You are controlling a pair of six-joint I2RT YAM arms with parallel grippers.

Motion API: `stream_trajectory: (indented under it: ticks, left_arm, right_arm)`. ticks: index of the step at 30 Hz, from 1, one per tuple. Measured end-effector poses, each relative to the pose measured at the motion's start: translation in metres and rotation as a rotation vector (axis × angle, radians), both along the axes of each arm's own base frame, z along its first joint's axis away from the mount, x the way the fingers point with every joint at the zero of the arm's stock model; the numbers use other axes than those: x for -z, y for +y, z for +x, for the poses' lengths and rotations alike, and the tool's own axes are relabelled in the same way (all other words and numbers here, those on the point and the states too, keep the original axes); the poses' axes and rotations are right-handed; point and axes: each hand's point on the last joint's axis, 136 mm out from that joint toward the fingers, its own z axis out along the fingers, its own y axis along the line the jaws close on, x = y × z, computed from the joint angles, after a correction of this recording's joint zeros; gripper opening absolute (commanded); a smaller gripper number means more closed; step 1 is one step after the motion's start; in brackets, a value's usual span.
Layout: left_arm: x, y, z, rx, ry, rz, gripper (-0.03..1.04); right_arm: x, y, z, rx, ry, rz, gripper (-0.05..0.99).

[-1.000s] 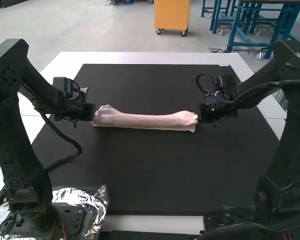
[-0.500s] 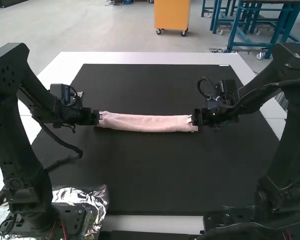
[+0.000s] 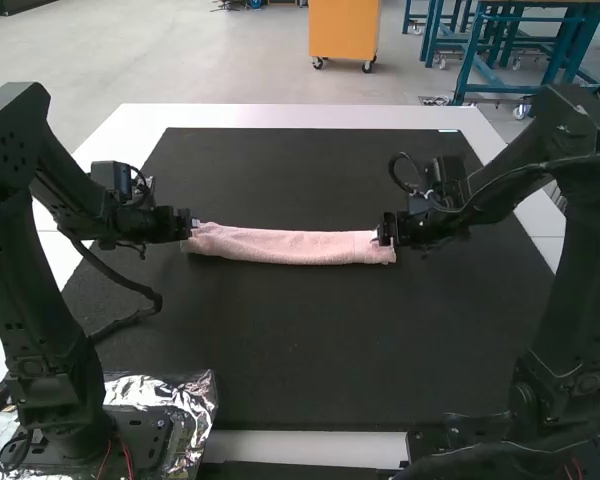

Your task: Fold the towel.

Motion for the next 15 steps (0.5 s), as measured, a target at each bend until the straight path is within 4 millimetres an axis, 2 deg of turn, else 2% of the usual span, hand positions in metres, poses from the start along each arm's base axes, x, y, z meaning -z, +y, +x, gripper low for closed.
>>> stream_trajectory:
  ticks: [3, 6, 8, 10, 11, 13, 14, 15]
  left_arm:
    - [0.0, 0.0, 0.0, -0.004, 0.001, -0.005, 0.97]
    - [-0.001, 0.0, 0.001, -0.006, 0.001, -0.008, 0.97]
    - [-0.003, 0.0, 0.002, -0.008, -0.003, -0.009, 0.97]
    - [-0.005, 0.0, 0.003, -0.009, -0.009, -0.01, 0.97]
    - [-0.007, 0.0, 0.003, -0.009, -0.014, -0.009, 0.97]
    - [-0.01, 0.0, 0.004, -0.009, -0.022, -0.008, 0.97]
    - [-0.012, 0.0, 0.004, -0.007, -0.025, -0.01, 0.97]
    - [-0.012, 0.0, 0.004, -0.006, -0.026, -0.01, 0.97]
  right_arm:
    - [0.015, 0.0, -0.004, -0.003, 0.035, -0.009, 0.91]
    - [0.014, 0.002, 0.001, -0.004, 0.023, -0.009, 0.89]
    - [0.014, 0.005, 0.005, -0.008, 0.016, -0.007, 0.81]
    - [0.016, 0.007, 0.006, -0.011, 0.014, -0.01, 0.62]
    - [0.018, 0.007, 0.007, -0.011, 0.013, -0.014, 0.47]
    - [0.021, 0.009, 0.006, -0.016, 0.02, -0.013, 0.07]
    - [0.022, 0.011, 0.005, -0.021, 0.02, -0.012, -0.02]
    - [0.023, 0.013, 0.005, -0.029, 0.018, -0.009, -0.02]
